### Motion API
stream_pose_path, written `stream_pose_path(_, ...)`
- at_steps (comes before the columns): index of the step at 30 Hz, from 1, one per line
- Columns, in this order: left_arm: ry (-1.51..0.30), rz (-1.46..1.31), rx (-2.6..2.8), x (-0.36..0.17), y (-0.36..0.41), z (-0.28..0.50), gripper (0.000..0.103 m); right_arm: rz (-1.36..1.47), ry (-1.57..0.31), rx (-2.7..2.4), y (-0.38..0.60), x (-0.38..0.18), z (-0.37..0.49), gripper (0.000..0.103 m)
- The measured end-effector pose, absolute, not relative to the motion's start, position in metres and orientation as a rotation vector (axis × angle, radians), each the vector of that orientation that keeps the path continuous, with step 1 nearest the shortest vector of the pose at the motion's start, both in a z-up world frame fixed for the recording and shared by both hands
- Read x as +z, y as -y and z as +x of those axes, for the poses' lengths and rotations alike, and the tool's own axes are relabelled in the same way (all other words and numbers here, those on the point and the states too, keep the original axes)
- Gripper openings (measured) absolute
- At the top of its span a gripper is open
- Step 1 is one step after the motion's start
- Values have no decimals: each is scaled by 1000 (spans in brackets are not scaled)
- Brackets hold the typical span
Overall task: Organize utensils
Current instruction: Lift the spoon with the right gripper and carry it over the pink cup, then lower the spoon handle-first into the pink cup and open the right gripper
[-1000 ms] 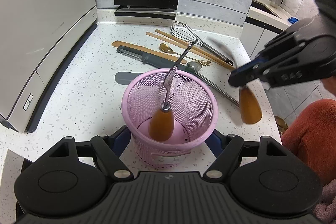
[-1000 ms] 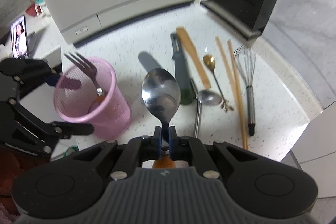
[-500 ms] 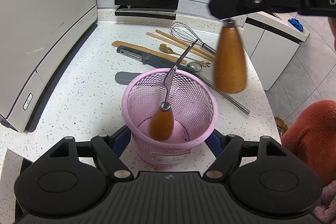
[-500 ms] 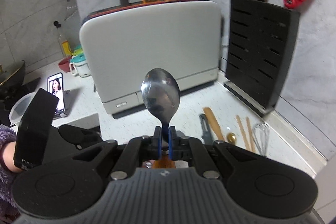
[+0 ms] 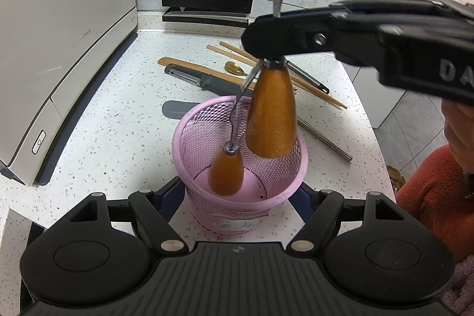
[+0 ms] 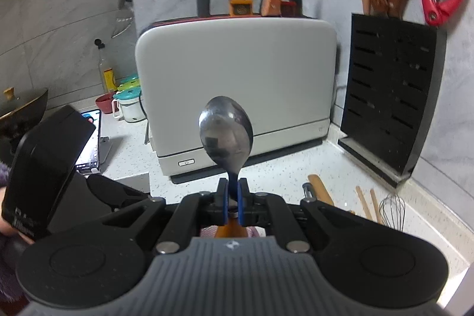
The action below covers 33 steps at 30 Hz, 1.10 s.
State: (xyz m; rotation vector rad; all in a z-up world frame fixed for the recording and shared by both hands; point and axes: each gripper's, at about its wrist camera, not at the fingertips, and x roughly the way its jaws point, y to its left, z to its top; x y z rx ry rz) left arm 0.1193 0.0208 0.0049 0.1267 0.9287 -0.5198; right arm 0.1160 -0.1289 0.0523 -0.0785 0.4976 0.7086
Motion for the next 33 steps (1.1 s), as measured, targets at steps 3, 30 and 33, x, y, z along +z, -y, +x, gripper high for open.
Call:
stream_pose_path(3, -929, 127, -520, 5, -21, 119, 88, -103, -475, 721, 131, 51, 109, 3)
stream_pose_path(30, -927, 120, -525, 4, -23, 118, 88, -220, -643, 727, 120, 21, 113, 0)
stream_pose_path(33, -927, 119, -524, 4, -23, 118, 87, -223, -682, 725, 116, 15, 118, 0)
